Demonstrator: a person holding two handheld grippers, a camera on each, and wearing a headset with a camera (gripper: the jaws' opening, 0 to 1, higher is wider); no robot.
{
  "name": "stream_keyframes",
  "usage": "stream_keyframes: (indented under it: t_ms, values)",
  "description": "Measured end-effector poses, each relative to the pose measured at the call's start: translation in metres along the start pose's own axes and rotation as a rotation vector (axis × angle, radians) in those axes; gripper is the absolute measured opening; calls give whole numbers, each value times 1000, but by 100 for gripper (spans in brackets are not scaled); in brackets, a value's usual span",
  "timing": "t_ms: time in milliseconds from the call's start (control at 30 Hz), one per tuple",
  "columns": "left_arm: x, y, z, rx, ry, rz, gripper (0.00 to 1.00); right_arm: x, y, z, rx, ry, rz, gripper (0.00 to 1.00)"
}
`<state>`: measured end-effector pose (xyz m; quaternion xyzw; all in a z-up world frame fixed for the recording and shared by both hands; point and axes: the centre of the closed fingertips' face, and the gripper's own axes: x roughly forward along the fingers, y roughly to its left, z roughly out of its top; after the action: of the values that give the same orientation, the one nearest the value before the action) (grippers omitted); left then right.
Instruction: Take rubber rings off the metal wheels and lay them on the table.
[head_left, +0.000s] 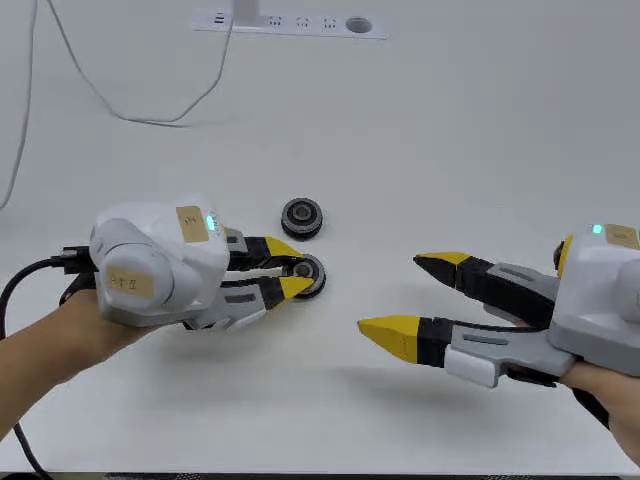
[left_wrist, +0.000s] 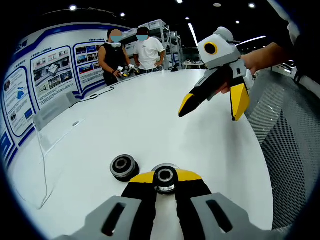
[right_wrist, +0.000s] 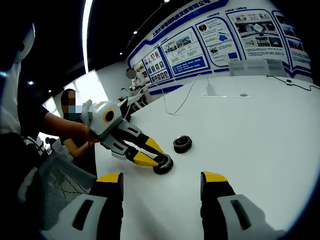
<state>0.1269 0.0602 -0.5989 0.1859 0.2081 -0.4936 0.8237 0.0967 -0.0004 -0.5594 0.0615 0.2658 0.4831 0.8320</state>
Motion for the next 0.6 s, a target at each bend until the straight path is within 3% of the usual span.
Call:
stream_keyframes:
  t_ms: [133, 233, 400, 600]
  values:
    - [0, 1, -1, -2, -5, -6, 14, 8, 2, 6, 28, -19, 17, 61]
    - [1, 1, -1, -2, -8, -7, 14, 13, 0, 10, 57, -41, 13, 54]
    - [1, 0, -1, 3, -6, -9, 14, 24, -6, 16, 124, -58, -6, 52]
    - [1, 0, -2, 8, -6, -14, 14, 35, -13, 17, 233, -67, -23, 36]
